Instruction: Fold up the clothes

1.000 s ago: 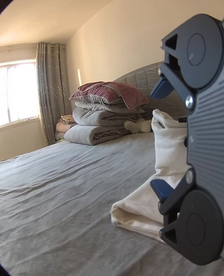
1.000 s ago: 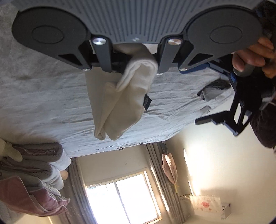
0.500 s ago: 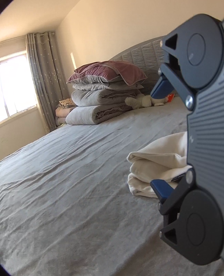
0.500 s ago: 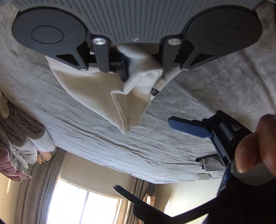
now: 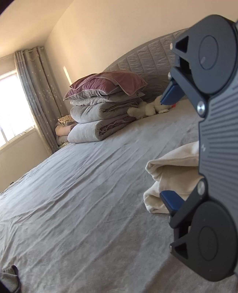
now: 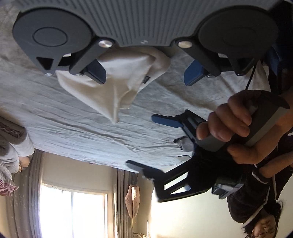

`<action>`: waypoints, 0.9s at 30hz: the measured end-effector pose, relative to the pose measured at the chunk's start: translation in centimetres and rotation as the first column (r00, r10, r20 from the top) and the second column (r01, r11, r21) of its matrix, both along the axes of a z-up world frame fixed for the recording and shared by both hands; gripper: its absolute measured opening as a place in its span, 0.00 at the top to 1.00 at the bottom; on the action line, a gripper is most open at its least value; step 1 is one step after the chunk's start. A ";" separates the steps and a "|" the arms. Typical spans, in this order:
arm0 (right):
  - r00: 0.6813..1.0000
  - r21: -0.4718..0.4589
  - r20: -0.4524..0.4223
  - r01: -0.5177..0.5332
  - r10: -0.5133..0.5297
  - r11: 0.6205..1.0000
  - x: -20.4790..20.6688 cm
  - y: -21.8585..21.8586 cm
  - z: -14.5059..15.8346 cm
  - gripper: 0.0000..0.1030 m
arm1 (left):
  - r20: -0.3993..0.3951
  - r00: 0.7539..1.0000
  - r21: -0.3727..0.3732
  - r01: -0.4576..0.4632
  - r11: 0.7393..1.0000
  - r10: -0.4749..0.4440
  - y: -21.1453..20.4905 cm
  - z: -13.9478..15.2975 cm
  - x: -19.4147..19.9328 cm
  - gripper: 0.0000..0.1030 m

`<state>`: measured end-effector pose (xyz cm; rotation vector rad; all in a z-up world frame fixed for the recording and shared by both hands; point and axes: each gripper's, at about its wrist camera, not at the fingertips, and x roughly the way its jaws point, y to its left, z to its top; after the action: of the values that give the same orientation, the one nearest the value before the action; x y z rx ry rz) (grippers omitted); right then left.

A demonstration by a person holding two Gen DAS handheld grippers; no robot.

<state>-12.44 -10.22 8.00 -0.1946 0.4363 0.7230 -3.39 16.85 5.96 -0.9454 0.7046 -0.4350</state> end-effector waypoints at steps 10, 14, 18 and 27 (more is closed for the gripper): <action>0.963 -0.436 0.186 -0.095 0.193 0.895 -0.1 1.8 -3.8 0.67 | -0.124 0.985 0.081 0.134 0.988 -0.123 -5.1 -2.6 0.7 0.03; 0.981 -0.316 0.179 -0.018 0.078 0.948 0.8 1.3 -3.7 0.88 | -0.117 0.987 0.072 0.120 0.990 -0.111 -5.6 -2.7 1.6 0.03; 0.982 -0.171 0.176 0.092 -0.062 0.981 1.0 0.8 -2.9 0.89 | -0.119 0.990 0.029 0.076 0.997 -0.072 -5.1 -2.3 1.9 0.03; 0.965 -0.050 0.168 0.211 -0.200 0.976 1.4 2.0 -3.2 0.89 | -0.129 0.988 0.054 0.087 0.995 -0.080 -4.6 -1.3 0.9 0.02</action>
<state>-11.03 -8.23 4.76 -0.2657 0.3201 0.4848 -2.50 12.25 4.64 -0.8946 0.8703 -0.4279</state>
